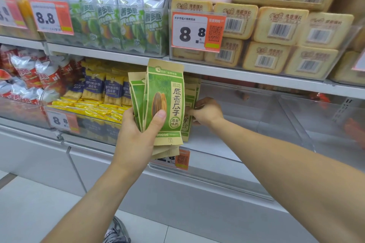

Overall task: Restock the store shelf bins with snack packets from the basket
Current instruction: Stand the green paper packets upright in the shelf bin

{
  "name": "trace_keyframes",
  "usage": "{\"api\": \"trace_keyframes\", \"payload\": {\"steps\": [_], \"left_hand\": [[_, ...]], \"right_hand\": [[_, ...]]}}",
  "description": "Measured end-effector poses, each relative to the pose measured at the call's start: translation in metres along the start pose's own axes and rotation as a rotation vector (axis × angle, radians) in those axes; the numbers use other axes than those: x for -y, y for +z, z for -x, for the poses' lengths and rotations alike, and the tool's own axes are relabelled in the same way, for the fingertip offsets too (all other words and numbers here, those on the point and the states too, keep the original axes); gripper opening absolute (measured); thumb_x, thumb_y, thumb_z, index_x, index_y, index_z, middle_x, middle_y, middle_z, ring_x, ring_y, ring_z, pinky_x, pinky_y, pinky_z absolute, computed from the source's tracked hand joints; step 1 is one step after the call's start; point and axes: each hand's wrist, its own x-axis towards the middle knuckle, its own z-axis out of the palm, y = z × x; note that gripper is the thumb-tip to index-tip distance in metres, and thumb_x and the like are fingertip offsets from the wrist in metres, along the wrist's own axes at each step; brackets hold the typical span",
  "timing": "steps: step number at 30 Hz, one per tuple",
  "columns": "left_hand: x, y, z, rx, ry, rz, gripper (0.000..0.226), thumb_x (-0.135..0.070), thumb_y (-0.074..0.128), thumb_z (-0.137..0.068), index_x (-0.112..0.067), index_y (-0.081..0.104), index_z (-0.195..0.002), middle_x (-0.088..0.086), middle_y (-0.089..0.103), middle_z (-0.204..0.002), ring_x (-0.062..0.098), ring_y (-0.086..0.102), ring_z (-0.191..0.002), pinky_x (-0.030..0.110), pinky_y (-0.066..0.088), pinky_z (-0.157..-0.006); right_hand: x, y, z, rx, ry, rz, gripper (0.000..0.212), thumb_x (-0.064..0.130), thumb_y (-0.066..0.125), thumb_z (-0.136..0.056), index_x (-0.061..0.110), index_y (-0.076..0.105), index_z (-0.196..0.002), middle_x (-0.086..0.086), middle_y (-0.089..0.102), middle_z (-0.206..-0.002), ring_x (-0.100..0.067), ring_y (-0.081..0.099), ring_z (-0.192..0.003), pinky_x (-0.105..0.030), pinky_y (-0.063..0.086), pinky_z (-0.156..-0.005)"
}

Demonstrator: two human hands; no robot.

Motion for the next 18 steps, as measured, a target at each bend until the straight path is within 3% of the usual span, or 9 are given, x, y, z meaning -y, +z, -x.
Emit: {"api": "trace_keyframes", "payload": {"steps": [3,5,6,8,10,11,14,16,18], "left_hand": [[-0.001,0.0,0.0,0.012,-0.006,-0.002,0.062,-0.043,0.069,-0.073,-0.018,0.053,-0.127,-0.004,0.071,-0.113,0.007,0.071,-0.096,0.022,0.059,-0.074],[-0.001,0.001,0.002,0.018,-0.013,0.005,0.061,-0.042,0.069,-0.073,-0.018,0.052,-0.127,-0.004,0.071,-0.113,0.007,0.071,-0.095,0.022,0.059,-0.072],[-0.002,0.001,0.003,0.021,-0.011,0.011,0.06,-0.041,0.069,-0.073,-0.018,0.052,-0.127,-0.004,0.071,-0.113,0.007,0.071,-0.095,0.021,0.059,-0.07],[-0.005,0.002,0.005,0.037,-0.012,0.024,0.059,-0.039,0.069,-0.075,-0.018,0.053,-0.127,-0.004,0.071,-0.113,0.007,0.071,-0.095,0.018,0.057,-0.065],[-0.008,0.005,0.008,0.086,-0.037,0.059,0.055,-0.035,0.069,-0.078,-0.018,0.053,-0.128,-0.002,0.072,-0.113,0.012,0.072,-0.095,0.024,0.058,-0.063],[-0.01,0.008,0.01,0.124,-0.061,0.083,0.052,-0.033,0.068,-0.079,-0.018,0.053,-0.127,-0.001,0.072,-0.112,0.015,0.073,-0.094,0.032,0.061,-0.063],[-0.015,0.019,0.016,0.238,-0.102,0.103,0.051,-0.032,0.066,-0.082,-0.022,0.051,-0.13,0.001,0.07,-0.118,0.021,0.071,-0.103,0.056,0.059,-0.078],[-0.017,0.024,0.015,0.269,-0.059,0.07,0.052,-0.036,0.068,-0.088,-0.025,0.048,-0.134,-0.001,0.067,-0.123,0.017,0.068,-0.109,0.053,0.058,-0.082],[-0.016,0.024,0.011,0.271,0.068,-0.08,0.057,-0.046,0.063,-0.088,-0.03,0.043,-0.139,-0.006,0.061,-0.13,0.01,0.059,-0.121,0.04,0.053,-0.096]], "right_hand": [[0.003,-0.009,0.005,-0.071,-0.024,0.028,0.035,0.037,0.083,-0.078,0.019,0.056,-0.089,-0.006,0.07,-0.092,-0.026,0.072,-0.082,-0.045,0.062,-0.076],[0.012,-0.018,0.022,-0.086,-0.036,-0.123,0.026,0.036,0.077,-0.085,0.016,0.061,-0.087,-0.01,0.071,-0.091,-0.025,0.071,-0.079,-0.044,0.062,-0.074],[0.018,-0.023,0.034,-0.014,-0.01,-0.265,0.029,0.037,0.073,-0.089,0.01,0.064,-0.093,-0.012,0.071,-0.092,-0.024,0.07,-0.077,-0.042,0.062,-0.07],[0.032,-0.038,0.063,0.286,0.058,-0.459,0.06,0.054,0.064,-0.089,0.0,0.063,-0.114,-0.016,0.07,-0.1,-0.026,0.072,-0.085,-0.039,0.061,-0.069],[0.038,-0.051,0.085,0.617,0.061,-0.465,0.08,0.07,0.057,-0.083,0.004,0.059,-0.129,-0.019,0.068,-0.117,-0.032,0.069,-0.107,-0.046,0.058,-0.087],[0.04,-0.054,0.092,0.723,0.028,-0.447,0.078,0.07,0.056,-0.083,0.009,0.058,-0.133,-0.019,0.065,-0.125,-0.034,0.065,-0.116,-0.05,0.054,-0.095],[0.05,-0.054,0.104,0.738,-0.093,-0.437,0.056,0.045,0.066,-0.088,0.012,0.06,-0.133,-0.017,0.065,-0.13,-0.038,0.06,-0.122,-0.055,0.046,-0.106],[0.055,-0.054,0.107,0.671,-0.165,-0.487,0.05,0.03,0.072,-0.089,0.005,0.06,-0.13,-0.018,0.067,-0.126,-0.036,0.065,-0.116,-0.051,0.051,-0.102],[0.055,-0.058,0.105,0.615,-0.26,-0.508,0.049,0.023,0.071,-0.086,0.001,0.059,-0.128,-0.018,0.07,-0.121,-0.03,0.068,-0.109,-0.042,0.056,-0.094]]}}
